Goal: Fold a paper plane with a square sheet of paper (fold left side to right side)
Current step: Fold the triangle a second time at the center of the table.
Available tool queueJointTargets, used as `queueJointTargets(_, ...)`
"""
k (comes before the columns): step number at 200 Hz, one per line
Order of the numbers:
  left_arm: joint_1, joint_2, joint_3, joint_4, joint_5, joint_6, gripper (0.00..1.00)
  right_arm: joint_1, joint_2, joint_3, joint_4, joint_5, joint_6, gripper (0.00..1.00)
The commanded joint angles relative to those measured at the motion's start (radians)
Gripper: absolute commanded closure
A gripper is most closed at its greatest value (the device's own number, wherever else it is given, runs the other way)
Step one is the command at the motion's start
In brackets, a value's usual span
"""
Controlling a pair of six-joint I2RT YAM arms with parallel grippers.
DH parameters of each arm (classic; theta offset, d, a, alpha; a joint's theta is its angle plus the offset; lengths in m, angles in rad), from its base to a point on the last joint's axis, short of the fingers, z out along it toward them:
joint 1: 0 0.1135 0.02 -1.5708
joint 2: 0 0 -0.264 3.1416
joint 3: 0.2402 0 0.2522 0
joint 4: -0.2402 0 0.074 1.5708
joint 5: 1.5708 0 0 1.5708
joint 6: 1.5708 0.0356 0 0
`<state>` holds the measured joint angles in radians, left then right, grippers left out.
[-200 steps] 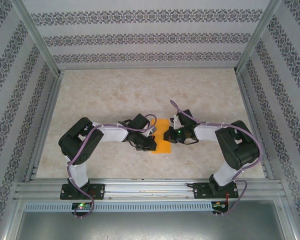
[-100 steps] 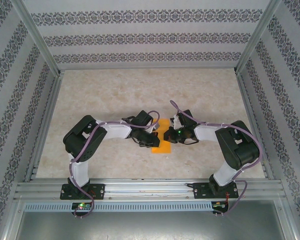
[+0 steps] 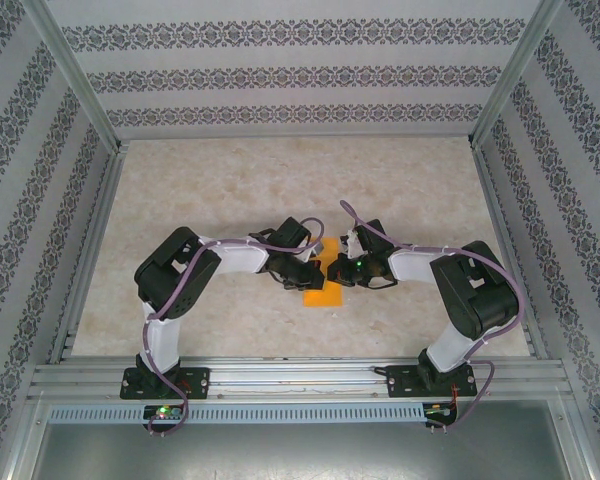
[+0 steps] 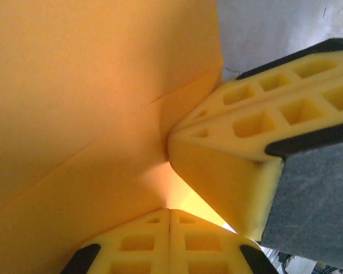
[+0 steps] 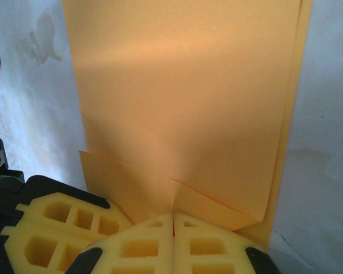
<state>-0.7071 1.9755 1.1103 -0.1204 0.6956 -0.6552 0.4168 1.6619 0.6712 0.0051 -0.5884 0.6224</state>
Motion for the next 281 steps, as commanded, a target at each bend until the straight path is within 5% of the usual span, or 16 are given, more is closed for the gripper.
queueJointTargets(1,-0.003,0.014,0.023,-0.025,-0.024,0.033,1.0,0.007,0.044,-0.027,-0.07,0.062,-0.019,1.0)
queueJointTargets(281,-0.009,-0.208,-0.348,-0.036,-0.048,0.059,1.0,-0.014,0.076,0.021,-0.182,0.119,-0.049,1.0)
